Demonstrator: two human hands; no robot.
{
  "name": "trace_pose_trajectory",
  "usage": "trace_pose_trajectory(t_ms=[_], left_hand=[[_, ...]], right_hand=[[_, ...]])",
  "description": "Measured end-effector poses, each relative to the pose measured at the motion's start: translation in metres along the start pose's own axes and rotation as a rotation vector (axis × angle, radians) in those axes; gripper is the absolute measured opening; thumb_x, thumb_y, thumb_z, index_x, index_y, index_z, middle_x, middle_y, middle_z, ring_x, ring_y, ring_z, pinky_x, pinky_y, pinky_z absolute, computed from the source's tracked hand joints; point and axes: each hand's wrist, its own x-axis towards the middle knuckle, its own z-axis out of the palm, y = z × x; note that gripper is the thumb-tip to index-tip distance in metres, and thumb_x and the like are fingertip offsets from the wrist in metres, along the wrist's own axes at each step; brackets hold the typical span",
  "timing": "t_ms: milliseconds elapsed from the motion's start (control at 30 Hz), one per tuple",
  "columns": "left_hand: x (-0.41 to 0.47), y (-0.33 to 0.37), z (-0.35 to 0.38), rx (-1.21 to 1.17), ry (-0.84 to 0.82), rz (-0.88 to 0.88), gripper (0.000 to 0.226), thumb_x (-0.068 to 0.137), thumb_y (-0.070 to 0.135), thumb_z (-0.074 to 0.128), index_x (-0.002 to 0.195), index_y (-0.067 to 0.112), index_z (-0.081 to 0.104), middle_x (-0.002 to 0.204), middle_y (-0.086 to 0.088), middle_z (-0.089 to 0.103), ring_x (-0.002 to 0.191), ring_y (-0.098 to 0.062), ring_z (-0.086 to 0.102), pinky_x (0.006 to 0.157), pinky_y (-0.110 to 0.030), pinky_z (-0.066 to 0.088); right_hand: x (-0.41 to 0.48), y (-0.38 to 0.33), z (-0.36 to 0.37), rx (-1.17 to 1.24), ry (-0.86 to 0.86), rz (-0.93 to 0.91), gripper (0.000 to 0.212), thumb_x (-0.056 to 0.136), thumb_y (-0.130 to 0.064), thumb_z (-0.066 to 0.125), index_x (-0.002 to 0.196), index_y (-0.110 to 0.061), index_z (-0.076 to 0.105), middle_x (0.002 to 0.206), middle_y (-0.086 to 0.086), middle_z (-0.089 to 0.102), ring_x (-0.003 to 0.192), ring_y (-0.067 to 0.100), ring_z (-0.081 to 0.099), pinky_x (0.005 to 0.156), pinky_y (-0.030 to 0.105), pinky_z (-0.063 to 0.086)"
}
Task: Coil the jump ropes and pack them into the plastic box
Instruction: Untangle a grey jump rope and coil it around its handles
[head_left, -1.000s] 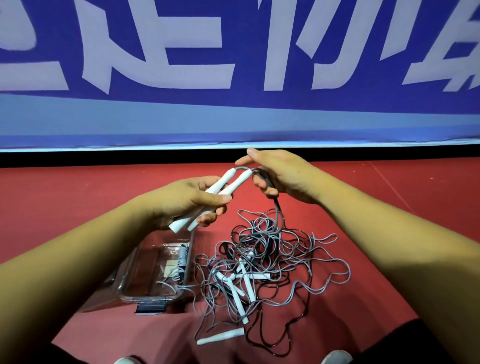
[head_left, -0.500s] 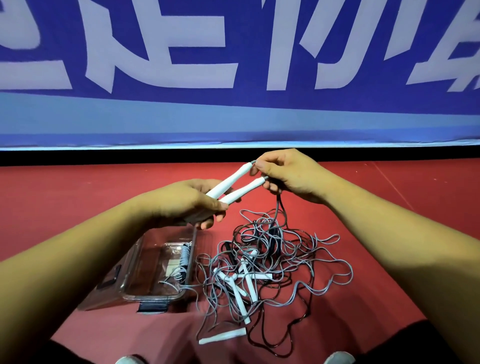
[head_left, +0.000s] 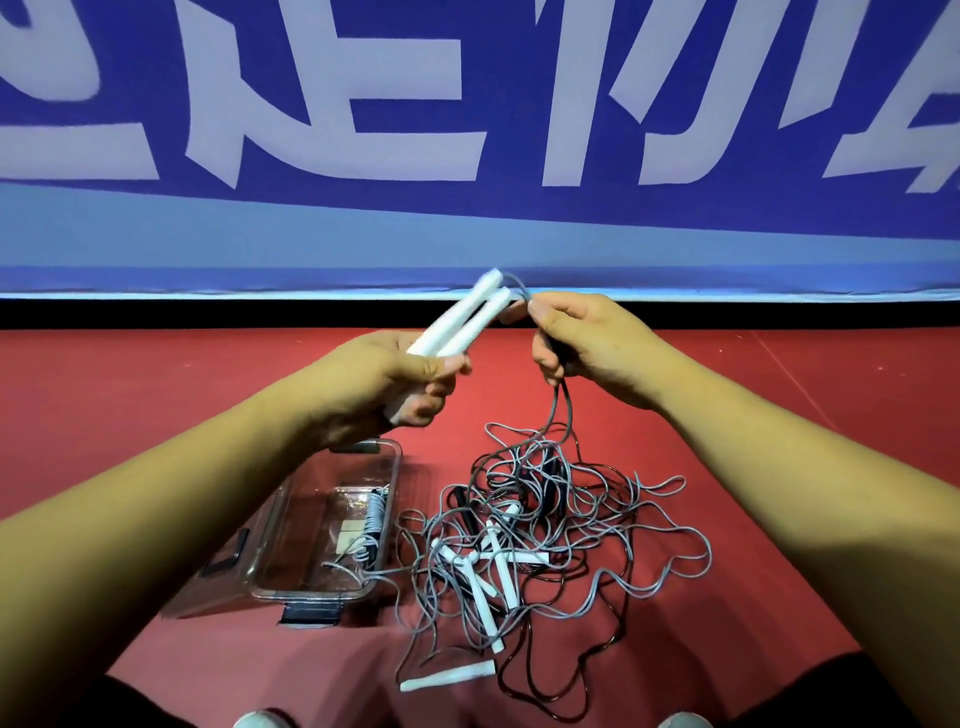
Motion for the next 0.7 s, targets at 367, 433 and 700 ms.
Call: trace_pose_trajectory(t_ms=[367,433,700], left_hand=[[0.02,0.01,0.002,-0.434,0.371,0.275,0.014,0.101,0.022,0.051,0.114,0.019,0.045,0.11,-0.024,0.062,0.1,-0.036,0.068,0.084,-0.05,0.058],[0.023,0.011,0.005,-0.484,0.397,0.329,0.011,0.103,0.022,0.049,0.113,0.019,0.044,0.12,-0.023,0.062,0.1,-0.034,0.069,0.085,-0.05,0.058],[0.025,0.009,0.01,-0.566,0.397,0.224,0.034,0.104,0.04,0.041,0.118,0.015,0.059,0.131,0.003,0.065,0.123,-0.022,0.06,0.103,-0.039,0.048]], right_hand=[[-0.004,0.0,0.062,0.061,-0.074,0.134,0.027,0.105,-0.013,0.034,0.095,-0.002,0.056,0.06,0.005,0.044,0.049,0.018,0.044,0.053,0.028,0.038],[-0.006,-0.002,0.076,0.127,-0.07,0.181,0.027,0.106,-0.017,0.034,0.091,-0.006,0.054,0.059,0.007,0.045,0.047,0.018,0.043,0.05,0.026,0.036],[-0.008,-0.009,0.091,-0.005,-0.103,0.174,0.027,0.105,-0.024,0.038,0.097,-0.008,0.058,0.057,0.007,0.046,0.039,0.014,0.045,0.044,0.021,0.036]])
